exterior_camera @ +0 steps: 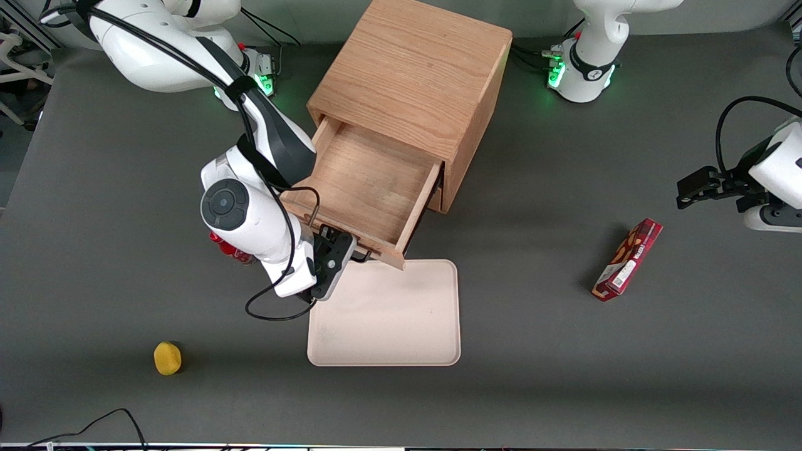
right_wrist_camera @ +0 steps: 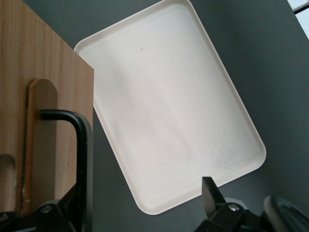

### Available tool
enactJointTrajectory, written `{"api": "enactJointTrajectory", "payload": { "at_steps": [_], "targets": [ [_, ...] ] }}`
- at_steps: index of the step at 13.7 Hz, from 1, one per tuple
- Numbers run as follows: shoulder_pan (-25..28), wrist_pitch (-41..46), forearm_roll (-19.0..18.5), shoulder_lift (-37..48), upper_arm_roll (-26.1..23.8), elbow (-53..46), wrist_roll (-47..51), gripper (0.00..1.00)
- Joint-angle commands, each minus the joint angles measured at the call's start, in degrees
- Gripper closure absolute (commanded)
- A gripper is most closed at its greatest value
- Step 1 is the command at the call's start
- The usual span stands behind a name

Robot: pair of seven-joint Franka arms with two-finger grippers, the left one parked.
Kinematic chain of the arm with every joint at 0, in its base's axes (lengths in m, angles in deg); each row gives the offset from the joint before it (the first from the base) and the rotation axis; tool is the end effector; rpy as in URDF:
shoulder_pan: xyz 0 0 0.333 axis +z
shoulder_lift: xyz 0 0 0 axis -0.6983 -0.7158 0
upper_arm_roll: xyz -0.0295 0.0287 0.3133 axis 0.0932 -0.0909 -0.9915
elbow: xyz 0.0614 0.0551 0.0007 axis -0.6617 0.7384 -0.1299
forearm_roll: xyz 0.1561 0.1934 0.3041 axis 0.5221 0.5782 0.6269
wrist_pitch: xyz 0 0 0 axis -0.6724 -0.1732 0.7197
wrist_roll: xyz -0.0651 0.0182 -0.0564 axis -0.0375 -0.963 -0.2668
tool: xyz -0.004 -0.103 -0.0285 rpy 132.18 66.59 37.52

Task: Open upper drawer
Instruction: 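Pull the upper drawer outward from the cabinet with the right gripper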

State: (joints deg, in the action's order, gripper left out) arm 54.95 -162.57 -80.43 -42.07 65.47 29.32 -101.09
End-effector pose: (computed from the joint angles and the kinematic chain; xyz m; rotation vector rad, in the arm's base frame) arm 0.6476 0.3294 0.3804 -2.5418 -1.5804 -0.2052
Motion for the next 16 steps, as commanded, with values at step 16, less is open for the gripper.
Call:
{"api": "enactJointTrajectory", "payload": {
  "at_steps": [16],
  "targets": [
    [-0.4,2.7,-2.4,-5.3,3.3,-10.2,-2.5,0.0]
  ]
}}
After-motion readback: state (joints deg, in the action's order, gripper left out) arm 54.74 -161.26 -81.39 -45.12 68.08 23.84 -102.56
